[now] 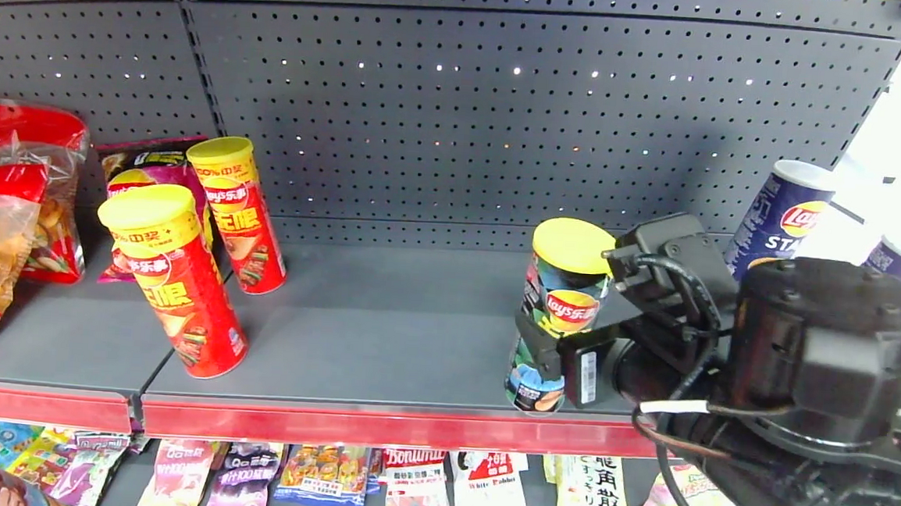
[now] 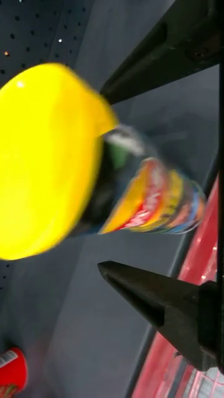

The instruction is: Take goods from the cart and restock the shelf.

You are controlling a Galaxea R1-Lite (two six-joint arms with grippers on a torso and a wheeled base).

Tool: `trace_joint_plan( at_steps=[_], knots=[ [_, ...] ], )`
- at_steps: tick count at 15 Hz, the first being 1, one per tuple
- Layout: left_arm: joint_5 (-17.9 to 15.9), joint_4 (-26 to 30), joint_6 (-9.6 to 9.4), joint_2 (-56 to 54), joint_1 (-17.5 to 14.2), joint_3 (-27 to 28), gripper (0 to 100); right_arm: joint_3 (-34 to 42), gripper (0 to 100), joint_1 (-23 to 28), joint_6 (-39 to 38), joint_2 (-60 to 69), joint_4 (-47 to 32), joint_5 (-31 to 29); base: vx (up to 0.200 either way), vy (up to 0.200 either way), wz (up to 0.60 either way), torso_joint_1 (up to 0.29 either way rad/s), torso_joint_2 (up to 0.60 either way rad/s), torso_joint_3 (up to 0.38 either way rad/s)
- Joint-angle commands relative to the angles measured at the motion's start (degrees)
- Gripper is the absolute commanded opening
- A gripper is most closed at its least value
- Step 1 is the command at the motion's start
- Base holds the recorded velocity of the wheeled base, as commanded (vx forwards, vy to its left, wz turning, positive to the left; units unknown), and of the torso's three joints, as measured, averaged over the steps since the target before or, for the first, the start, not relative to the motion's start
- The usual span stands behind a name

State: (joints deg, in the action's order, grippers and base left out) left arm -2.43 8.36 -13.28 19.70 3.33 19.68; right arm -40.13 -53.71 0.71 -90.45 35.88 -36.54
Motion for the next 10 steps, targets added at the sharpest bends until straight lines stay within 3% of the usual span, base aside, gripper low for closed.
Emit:
trace_joint_plan(
  at_steps=[1,4,9,10],
  knots=[
    [0.1,0.0,0.0,1.0,0.0,-0.1,0,5.6,100,-0.6,0.0,6.6,0.0,0.1,0.0,0.0,0.0,0.0,0.0,0.0],
    [0.4,-0.1,-0.08,1.0,0.0,0.1,0,13.5,100,-3.9,-0.3,14.7,0.0,0.5,0.0,0.0,0.0,0.0,0.0,0.0],
    [0.1,0.0,-0.08,1.6,0.0,0.0,0,23.5,100,-4.1,0.3,28.8,0.0,4.9,0.0,0.0,0.0,0.0,0.0,0.0],
    [-0.2,-0.2,-0.08,2.4,0.0,0.4,0,27.3,100,-3.8,2.0,35.4,-0.6,8.9,0.0,0.0,0.0,0.0,0.0,0.0]
  ],
)
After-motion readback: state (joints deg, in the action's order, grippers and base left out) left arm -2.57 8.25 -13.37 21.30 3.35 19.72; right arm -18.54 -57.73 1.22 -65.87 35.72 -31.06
